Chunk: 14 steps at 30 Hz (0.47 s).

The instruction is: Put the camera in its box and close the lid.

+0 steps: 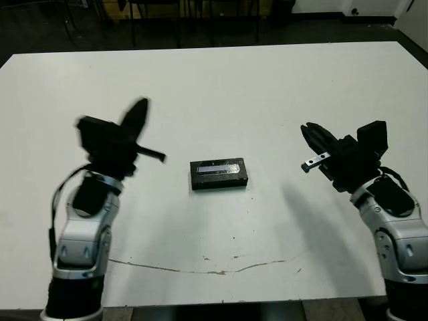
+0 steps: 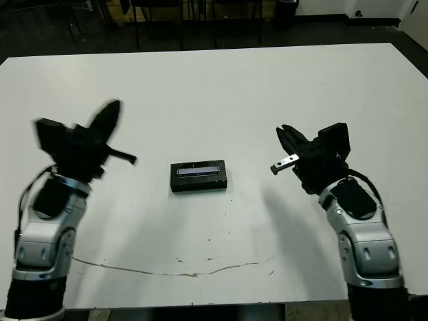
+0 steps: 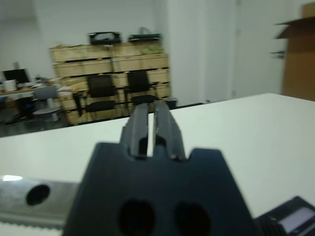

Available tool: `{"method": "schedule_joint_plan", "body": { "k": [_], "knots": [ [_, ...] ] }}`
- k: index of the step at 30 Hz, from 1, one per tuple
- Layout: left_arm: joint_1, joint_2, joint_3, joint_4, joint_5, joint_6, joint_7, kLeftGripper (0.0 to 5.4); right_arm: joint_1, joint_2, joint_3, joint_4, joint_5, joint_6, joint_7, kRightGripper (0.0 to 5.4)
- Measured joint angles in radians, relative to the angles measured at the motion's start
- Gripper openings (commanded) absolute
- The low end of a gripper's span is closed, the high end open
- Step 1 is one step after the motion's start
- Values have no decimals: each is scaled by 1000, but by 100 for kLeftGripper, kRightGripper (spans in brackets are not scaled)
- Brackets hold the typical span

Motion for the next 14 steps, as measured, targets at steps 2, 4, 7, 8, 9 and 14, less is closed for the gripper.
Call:
{"method": "schedule_joint_plan", "body": {
  "k": [2, 4, 7, 8, 9, 14],
  "knots": [
    [14, -5, 2, 33, 7, -44, 22, 1, 25, 50, 28, 5, -66, -62, -73, 0],
    [43, -17, 2, 66, 24, -93, 47, 1, 45, 101, 64, 44, -146, -199, -138, 0],
    [94, -43, 1, 96, 42, -141, 93, 1, 52, 149, 107, 103, -240, -334, -207, 0],
    [109, -56, 0, 98, 45, -151, 108, 1, 52, 158, 117, 115, -255, -351, -220, 0],
    [120, -63, -2, 100, 47, -160, 118, 1, 52, 167, 121, 122, -264, -358, -224, 0],
    [142, -65, -3, 111, 49, -190, 132, 1, 52, 181, 126, 126, -273, -358, -228, 0]
  ]
}}
